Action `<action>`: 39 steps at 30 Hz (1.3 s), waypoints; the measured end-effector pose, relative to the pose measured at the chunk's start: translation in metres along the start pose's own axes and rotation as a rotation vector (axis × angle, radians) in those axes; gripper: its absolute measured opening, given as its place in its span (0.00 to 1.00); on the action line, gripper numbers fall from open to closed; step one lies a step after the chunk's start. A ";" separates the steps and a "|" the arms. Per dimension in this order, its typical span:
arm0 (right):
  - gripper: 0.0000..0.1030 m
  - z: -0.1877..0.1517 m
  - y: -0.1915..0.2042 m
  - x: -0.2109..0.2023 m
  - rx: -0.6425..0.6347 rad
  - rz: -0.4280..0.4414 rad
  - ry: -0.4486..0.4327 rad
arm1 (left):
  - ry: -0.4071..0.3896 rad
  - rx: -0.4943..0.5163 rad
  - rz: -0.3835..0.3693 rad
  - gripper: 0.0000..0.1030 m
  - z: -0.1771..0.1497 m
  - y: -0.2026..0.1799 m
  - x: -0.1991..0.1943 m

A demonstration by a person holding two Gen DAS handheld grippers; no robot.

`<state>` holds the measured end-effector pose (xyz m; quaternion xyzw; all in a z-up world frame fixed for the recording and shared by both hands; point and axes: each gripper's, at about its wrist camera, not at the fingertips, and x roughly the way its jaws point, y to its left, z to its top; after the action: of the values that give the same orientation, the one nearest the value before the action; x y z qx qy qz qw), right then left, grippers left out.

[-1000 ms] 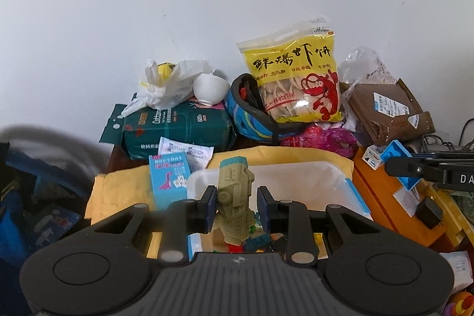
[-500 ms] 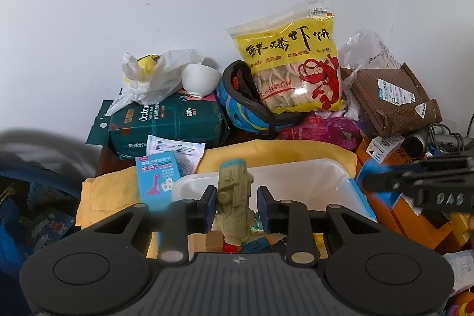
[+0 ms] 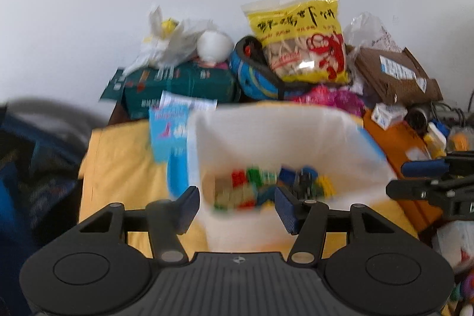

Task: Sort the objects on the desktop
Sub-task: 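Move both open tools back down to the toy pile, then grasp a toy car with the left tool while the right grasps a dark blue car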

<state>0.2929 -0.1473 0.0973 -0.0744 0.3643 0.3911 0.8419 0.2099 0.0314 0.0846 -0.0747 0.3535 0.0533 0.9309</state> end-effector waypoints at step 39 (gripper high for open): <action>0.19 -0.207 -0.014 0.025 0.102 -0.058 0.214 | 0.290 -0.117 -0.030 0.61 -0.093 -0.068 0.119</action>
<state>0.1990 -0.2262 -0.0715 -0.0834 0.4691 0.3373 0.8119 0.2482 -0.0462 -0.0563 -0.1409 0.4795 0.0483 0.8648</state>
